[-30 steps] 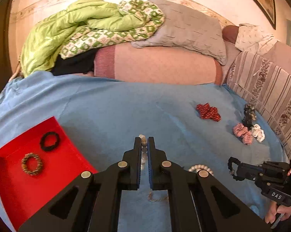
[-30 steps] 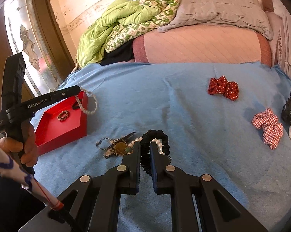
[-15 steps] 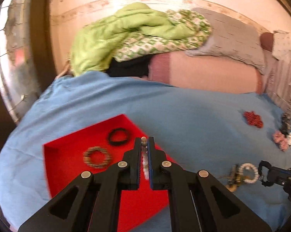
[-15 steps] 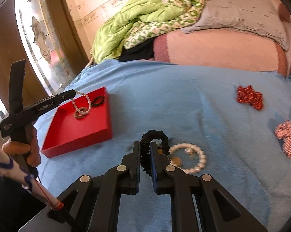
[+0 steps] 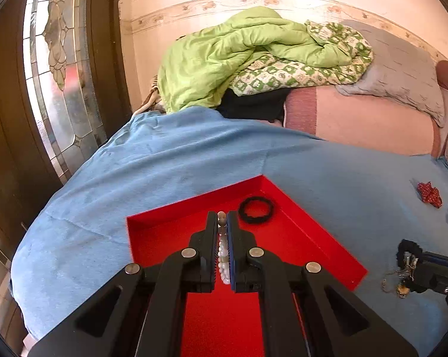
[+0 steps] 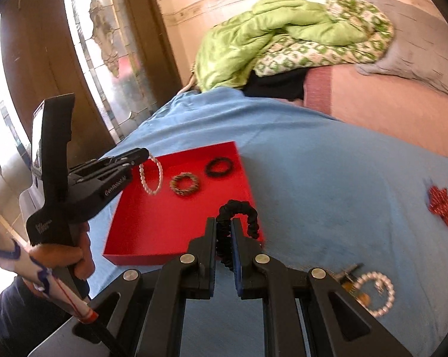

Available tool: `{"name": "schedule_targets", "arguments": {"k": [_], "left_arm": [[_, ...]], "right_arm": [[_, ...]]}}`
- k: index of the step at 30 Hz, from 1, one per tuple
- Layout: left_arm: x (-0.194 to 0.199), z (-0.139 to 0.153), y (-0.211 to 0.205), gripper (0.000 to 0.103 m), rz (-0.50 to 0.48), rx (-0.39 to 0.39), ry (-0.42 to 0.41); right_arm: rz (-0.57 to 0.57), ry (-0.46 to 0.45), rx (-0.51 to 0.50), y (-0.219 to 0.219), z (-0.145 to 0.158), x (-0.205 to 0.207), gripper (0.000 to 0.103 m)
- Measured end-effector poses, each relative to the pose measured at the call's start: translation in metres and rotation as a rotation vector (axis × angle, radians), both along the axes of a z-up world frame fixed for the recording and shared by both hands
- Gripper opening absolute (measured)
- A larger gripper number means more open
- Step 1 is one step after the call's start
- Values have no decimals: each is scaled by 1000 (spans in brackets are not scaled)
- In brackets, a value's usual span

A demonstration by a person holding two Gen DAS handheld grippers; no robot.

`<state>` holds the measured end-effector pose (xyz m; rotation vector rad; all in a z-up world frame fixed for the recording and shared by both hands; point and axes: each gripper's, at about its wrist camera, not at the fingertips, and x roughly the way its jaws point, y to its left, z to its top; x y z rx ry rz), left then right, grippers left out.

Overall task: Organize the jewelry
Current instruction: 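Carry the pearl bracelet with the left tool to the tray while the right tool carries the hair tie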

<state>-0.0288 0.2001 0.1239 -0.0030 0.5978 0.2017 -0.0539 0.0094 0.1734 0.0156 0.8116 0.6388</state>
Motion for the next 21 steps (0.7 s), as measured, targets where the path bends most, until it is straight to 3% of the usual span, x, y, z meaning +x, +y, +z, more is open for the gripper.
{"name": "schedule_targets", "arguments": {"k": [21], "left_arm": [[6,-9,48,6,157,-9,25]], "right_arm": [[68,46,-39,81,-11,36,11]]}}
